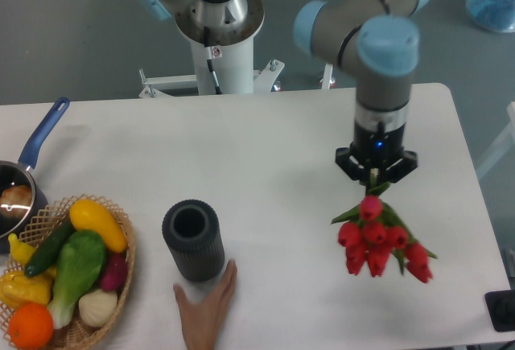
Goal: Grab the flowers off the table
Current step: 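Raise the held tulips higher, away from the black vase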
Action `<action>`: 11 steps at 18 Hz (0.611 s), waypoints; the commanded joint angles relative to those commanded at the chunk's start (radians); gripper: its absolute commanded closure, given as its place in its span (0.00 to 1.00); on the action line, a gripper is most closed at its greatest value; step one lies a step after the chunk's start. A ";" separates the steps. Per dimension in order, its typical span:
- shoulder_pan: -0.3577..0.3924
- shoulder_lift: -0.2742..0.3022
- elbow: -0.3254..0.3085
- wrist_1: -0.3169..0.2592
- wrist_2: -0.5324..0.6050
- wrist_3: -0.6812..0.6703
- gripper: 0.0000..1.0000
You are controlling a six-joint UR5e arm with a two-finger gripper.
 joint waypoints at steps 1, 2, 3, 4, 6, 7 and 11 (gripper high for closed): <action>-0.002 0.006 0.008 0.000 -0.005 0.005 0.82; -0.008 0.015 0.014 0.000 -0.017 0.006 0.82; -0.014 0.018 0.028 0.000 -0.046 0.006 0.82; -0.015 0.018 0.037 0.000 -0.083 0.005 0.82; -0.015 0.040 0.034 -0.002 -0.118 0.005 0.82; -0.015 0.041 0.034 -0.002 -0.120 0.005 0.82; -0.017 0.046 0.026 -0.002 -0.120 0.003 0.82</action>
